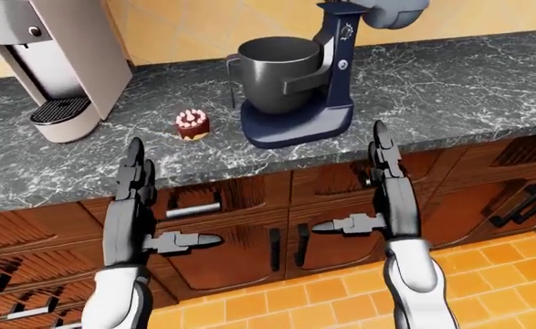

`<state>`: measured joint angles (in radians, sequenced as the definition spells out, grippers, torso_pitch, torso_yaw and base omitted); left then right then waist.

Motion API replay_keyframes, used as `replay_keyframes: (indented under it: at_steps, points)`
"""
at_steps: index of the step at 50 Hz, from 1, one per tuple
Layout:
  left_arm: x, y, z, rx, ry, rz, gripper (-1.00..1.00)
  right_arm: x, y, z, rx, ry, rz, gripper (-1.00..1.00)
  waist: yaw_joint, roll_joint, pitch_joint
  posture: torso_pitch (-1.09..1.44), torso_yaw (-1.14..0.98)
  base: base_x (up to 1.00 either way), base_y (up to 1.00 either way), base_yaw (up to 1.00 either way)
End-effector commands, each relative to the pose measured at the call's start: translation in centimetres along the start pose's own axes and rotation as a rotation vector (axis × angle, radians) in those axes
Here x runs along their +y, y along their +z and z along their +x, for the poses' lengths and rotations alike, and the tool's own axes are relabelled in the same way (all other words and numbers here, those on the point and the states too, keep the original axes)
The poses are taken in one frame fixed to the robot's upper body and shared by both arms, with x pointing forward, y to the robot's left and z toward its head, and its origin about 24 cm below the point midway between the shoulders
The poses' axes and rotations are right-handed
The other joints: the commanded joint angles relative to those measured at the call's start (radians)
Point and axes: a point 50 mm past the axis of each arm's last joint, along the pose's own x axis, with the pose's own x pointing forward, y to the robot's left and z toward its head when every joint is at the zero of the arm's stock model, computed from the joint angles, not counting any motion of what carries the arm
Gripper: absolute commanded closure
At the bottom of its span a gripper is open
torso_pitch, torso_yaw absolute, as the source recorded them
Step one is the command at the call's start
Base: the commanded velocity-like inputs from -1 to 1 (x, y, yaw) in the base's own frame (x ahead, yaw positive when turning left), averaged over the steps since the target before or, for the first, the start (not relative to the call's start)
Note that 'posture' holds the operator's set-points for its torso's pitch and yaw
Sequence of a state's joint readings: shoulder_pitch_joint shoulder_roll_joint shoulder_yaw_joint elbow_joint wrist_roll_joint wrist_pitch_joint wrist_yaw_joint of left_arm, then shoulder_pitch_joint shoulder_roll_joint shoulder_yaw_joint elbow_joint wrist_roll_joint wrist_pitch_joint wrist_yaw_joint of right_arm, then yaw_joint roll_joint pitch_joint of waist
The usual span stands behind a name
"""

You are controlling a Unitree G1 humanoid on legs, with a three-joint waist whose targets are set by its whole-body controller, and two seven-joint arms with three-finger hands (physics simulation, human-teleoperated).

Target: Place the cake in the stand mixer bowl.

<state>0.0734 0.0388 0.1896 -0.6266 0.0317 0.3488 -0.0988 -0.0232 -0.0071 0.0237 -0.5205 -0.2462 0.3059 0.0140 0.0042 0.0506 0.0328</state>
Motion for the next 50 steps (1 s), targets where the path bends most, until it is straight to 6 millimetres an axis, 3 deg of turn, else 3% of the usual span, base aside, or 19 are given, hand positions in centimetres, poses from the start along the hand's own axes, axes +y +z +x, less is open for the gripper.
replay_keyframes:
  at_steps: [1, 3, 4, 9, 13, 14, 22, 38, 39, 41, 50]
  points:
    - [-0.3, 1.8, 0.1, -0.103, -0.017, -0.002, -1.0, -0.7, 1.9, 0.1, -0.103, -0.038, -0.008, -1.0, -0.006, -0.005, -0.017, 0.0, 0.0, 0.0, 0.27, 0.0]
    - [-0.4, 1.8, 0.0, -0.103, -0.018, -0.002, -1.0, -0.7, 1.8, 0.1, -0.103, -0.036, -0.008, -1.0, -0.005, -0.027, -0.013, 0.0, 0.0, 0.0, 0.18, 0.0]
    - [-0.4, 1.8, 0.0, -0.103, -0.018, -0.002, -1.0, -0.7, 1.8, 0.1, -0.104, -0.036, -0.008, -1.0, -0.005, -0.033, 0.001, 0.0, 0.0, 0.0, 0.02, 0.0]
    - [-0.4, 1.8, 0.0, -0.104, -0.018, -0.001, -1.0, -0.8, 1.9, 0.1, -0.111, -0.041, -0.005, -1.0, 0.006, -0.052, -0.003, 0.0, 0.0, 0.0, 0.0, 0.0]
    - [-0.4, 1.9, 0.0, -0.105, -0.017, -0.002, -1.0, -0.8, 1.9, 0.1, -0.113, -0.041, -0.006, -1.0, 0.023, -0.102, -0.013, 0.0, 0.0, 0.01, 0.0, 0.0]
    - [-0.4, 1.9, 0.0, -0.106, -0.016, -0.003, -1.0, -0.8, 1.9, 0.1, -0.113, -0.041, -0.006, -1.0, 0.018, -0.086, -0.004, 0.0, 0.0, 0.03, 0.0, 0.0]
    - [-0.3, 2.1, 0.0, -0.111, -0.013, -0.005, -1.0, -0.8, 2.0, 0.1, -0.113, -0.041, -0.008, -1.0, 0.005, -0.057, -0.027, 0.0, 0.0, 0.03, 0.0, 0.0]
    - [0.2, 2.8, 0.0, -0.127, 0.001, -0.006, -1.0, -0.9, 2.3, -0.1, -0.118, -0.043, -0.012, -1.0, -0.001, -0.052, -0.038, 0.0, 0.0, 0.03, 0.0, 0.0]
    - [0.2, 2.8, 0.0, -0.128, 0.002, -0.006, -1.0, -0.9, 2.3, -0.1, -0.119, -0.043, -0.012, -1.0, -0.002, -0.048, -0.052, 0.0, 0.0, 0.05, 0.0, 0.0]
    - [0.3, 2.9, 0.0, -0.129, 0.004, -0.006, -1.0, -0.9, 2.3, -0.1, -0.119, -0.043, -0.013, -1.0, -0.002, -0.043, -0.025, 0.0, 0.0, 0.07, 0.0, 0.0]
    - [0.6, 3.3, 0.0, -0.141, 0.016, -0.002, -1.0, -0.9, 2.3, -0.1, -0.122, -0.045, -0.015, -1.0, -0.002, -0.04, -0.006, 0.0, 0.0, 0.1, 0.0, 0.0]
